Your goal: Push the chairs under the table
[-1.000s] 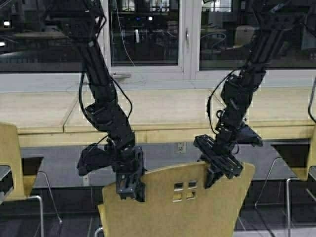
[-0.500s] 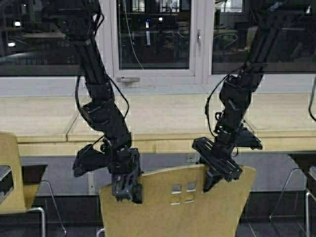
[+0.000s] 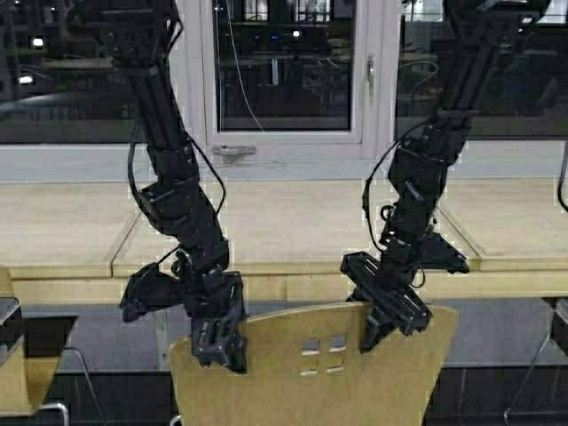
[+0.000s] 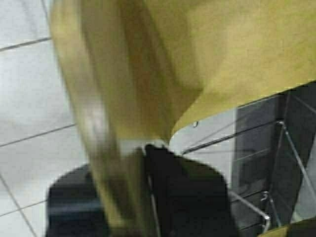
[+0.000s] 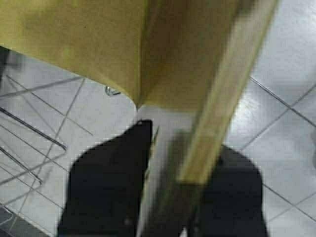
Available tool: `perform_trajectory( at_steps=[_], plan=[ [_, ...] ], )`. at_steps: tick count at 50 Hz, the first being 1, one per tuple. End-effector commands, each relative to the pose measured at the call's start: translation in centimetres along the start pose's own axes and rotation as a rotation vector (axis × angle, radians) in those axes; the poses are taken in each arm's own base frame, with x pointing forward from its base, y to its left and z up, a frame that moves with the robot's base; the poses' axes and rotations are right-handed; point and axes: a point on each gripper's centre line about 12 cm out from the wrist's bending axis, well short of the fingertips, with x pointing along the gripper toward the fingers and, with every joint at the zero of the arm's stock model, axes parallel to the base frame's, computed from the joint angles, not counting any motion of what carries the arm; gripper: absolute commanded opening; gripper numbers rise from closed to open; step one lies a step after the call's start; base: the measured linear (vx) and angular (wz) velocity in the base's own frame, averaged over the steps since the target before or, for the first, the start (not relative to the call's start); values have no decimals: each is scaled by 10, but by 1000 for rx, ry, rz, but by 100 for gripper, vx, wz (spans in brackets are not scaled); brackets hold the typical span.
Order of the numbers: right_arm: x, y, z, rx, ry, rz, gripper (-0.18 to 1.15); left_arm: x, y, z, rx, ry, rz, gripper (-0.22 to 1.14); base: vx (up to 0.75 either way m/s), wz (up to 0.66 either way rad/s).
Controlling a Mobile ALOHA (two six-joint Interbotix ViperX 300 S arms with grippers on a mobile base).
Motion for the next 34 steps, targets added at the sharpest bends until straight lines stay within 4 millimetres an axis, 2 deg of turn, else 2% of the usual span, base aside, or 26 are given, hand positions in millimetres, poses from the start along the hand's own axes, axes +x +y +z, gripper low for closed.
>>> perform_trajectory(
  at_steps=[1,17,34],
  plan=[
    [0,-12,-18,-107,17,-37,12,-22,-59,31,-5,-28,-123,4,23,6],
    [1,-18,-22,-96,13,-49,12,-21,-55,32,-1,-30,-113,4,24,8],
    [2,-16,-30,-106,14,-46,12,-24,-47,32,22,-12,-82,4,21,-1]
  ],
)
